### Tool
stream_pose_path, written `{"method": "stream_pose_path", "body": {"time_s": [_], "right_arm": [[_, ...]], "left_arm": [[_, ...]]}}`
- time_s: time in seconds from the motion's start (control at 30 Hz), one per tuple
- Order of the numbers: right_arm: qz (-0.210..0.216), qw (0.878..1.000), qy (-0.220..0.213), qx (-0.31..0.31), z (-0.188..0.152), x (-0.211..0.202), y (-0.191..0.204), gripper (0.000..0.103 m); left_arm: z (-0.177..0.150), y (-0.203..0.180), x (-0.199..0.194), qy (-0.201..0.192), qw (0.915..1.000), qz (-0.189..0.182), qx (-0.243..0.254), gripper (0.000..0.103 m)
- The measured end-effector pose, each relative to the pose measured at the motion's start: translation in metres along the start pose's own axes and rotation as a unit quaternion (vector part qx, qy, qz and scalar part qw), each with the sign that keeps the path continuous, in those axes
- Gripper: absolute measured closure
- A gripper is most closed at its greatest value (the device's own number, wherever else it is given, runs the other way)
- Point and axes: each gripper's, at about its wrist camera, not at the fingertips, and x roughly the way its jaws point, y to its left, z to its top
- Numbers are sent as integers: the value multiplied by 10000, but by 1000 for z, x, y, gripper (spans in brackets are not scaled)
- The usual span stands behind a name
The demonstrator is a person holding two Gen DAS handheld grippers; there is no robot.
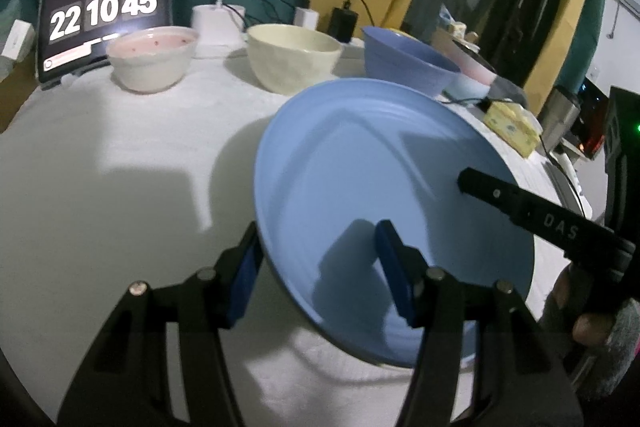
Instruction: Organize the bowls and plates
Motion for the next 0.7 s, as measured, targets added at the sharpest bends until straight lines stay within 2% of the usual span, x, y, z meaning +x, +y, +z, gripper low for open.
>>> {"method": "stream_pose_path", "body": {"time_s": [0.7], "right_arm": [[210,9980,242,-543,22,51,81,60]], "left_arm": [[10,78,-5,-134,9976,393,-552,45]]}}
